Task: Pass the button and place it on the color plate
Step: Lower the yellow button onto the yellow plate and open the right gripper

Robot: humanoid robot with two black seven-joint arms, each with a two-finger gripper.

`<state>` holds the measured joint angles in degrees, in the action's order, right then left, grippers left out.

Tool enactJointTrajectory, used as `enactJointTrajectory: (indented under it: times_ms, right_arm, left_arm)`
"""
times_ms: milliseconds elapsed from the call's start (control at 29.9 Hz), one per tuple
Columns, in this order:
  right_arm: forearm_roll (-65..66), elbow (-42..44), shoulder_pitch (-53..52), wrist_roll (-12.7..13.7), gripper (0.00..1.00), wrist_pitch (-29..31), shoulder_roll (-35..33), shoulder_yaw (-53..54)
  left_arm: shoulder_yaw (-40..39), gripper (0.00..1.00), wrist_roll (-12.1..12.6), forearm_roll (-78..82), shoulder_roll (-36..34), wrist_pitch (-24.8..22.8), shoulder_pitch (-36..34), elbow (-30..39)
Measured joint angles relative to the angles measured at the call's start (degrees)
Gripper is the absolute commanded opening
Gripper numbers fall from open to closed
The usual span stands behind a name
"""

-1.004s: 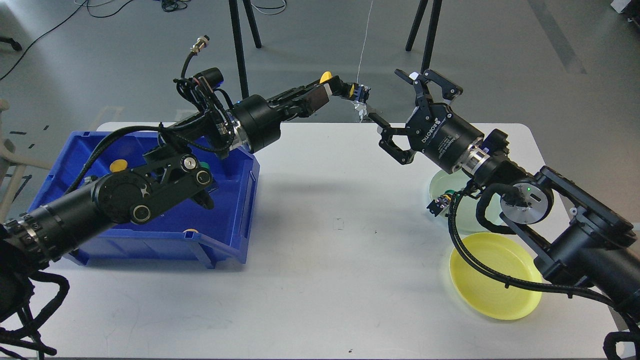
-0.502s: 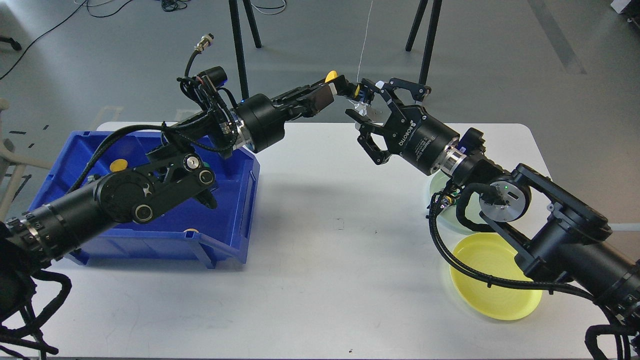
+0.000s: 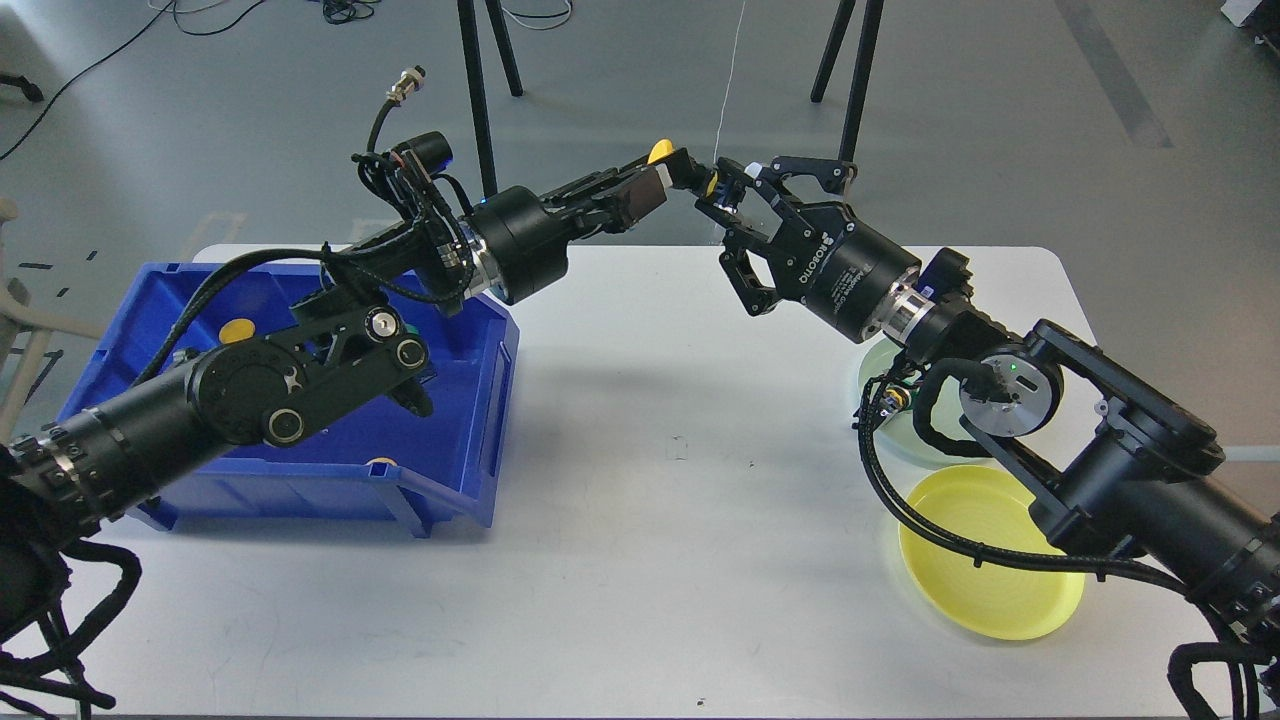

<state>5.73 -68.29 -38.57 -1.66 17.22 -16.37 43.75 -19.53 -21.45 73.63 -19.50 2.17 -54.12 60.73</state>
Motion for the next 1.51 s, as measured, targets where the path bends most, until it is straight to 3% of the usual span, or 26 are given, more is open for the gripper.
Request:
enactJointTrajectory:
  times_ms: [100,234,368,502,602,803,903,1071,1305,1506]
  right_arm:
    - [0.0,0.0,0.0,0.0,0.22,0.0,0.0,0.0]
    - [0.0,0.0,0.0,-0.1,0.22,0.0,-0.1,0.1]
    - [0.0,-0.3,0.0,-0.1,0.22,0.3,-0.5,0.1]
    - [0.0,-0.8,0.6,-0.1,0.22,0.7,-3.8,0.4]
    - [0.0,-1.2,1.0,-0.2,0.22,0.8,-9.1,0.7]
    - [0.0,-6.5,3.7,-0.2,0.22,0.9,-24.1,-0.5]
    - [1.5,-10.5,7.3,-0.1,0.22,0.9,-33.1,-2.8]
    - [4.0,-14.3,14.6,-0.4,0.22,0.9,-43.8,-7.1]
    - [5.3,-14.2,25.8,-0.5,0.22,0.9,-45.2,-9.7]
    - [6.7,-10.6,27.4,-0.6,0.23,-2.3,-39.1,-13.3]
  left_arm:
    - [0.0,0.61,-0.1,0.0,-0.1,0.0,0.0,0.2]
    - [-0.2,0.86,-0.1,-0.1,-0.2,0.1,-0.1,0.2]
    - [-1.2,0.91,-0.6,-0.5,-0.1,0.3,-0.1,0.2]
    - [-4.7,0.97,-3.6,-1.3,-0.6,0.0,0.5,0.2]
    - [-8.2,0.99,-5.9,-4.7,-0.8,-1.3,1.5,0.3]
    - [-13.6,1.0,-6.4,-23.0,-1.5,-8.7,2.1,-0.6]
    - [-14.5,1.0,-5.0,-31.9,-1.9,-11.0,2.1,-1.5]
    - [-15.4,1.0,-0.4,-43.9,-2.4,-11.6,2.1,-4.0]
    - [-17.8,1.0,1.8,-56.5,-2.5,-14.1,2.2,-7.7]
    - [-18.3,1.0,1.8,-60.3,-2.6,-15.8,2.5,-9.6]
